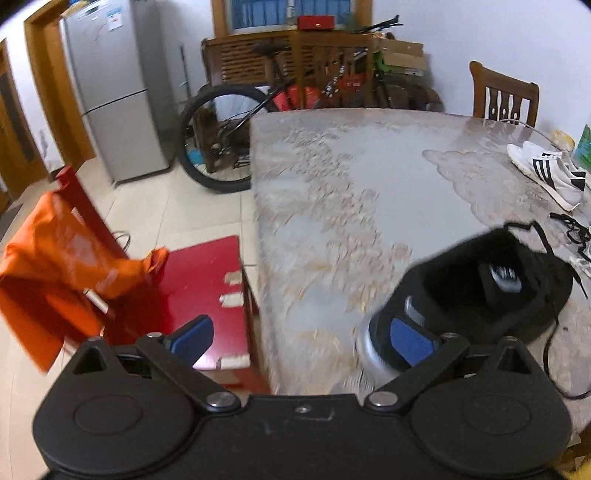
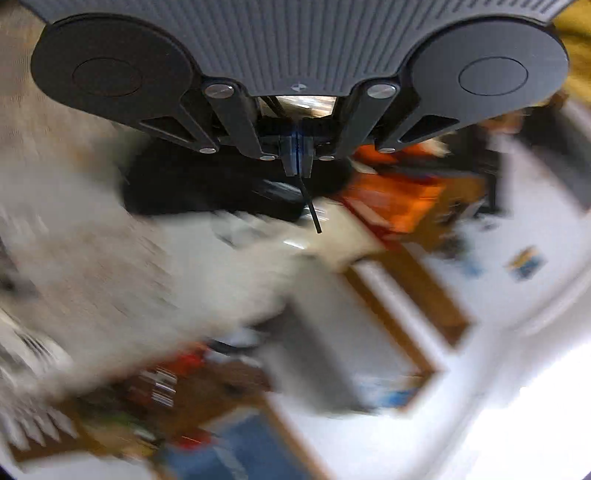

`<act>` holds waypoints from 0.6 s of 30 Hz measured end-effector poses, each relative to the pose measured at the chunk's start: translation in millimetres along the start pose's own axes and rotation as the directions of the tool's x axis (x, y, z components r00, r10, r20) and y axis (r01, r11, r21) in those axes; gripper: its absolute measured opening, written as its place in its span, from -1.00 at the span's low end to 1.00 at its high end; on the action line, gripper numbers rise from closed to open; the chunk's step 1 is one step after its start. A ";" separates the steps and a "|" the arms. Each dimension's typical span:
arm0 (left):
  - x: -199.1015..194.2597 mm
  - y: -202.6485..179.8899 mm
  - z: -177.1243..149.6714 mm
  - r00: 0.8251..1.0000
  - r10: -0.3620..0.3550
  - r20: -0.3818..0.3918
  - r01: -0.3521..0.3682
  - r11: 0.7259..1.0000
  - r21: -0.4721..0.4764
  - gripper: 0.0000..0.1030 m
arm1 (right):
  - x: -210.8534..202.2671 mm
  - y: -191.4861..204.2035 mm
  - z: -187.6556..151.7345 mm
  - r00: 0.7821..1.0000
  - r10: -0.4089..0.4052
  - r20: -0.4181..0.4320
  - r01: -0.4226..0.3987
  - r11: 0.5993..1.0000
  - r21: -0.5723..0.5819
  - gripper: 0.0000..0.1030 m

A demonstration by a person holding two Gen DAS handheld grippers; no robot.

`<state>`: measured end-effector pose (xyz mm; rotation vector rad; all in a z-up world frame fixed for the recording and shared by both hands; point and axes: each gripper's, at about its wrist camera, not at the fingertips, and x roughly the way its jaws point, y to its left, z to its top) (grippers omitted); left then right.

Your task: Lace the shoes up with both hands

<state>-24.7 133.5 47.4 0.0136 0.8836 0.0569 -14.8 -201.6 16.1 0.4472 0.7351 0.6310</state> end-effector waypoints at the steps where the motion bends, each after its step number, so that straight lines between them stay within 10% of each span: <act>1: 4.3 -0.3 2.5 1.000 -0.005 -0.008 0.005 1.000 -0.001 0.99 | 13.8 -6.9 -7.0 0.999 -0.033 -0.016 0.033 0.999 0.020 -0.99; 18: 30.7 -37.3 11.1 0.988 -0.030 -0.150 0.025 0.999 -0.039 0.94 | 54.6 -63.7 15.8 0.995 -0.092 -0.039 0.091 0.996 -0.017 -0.99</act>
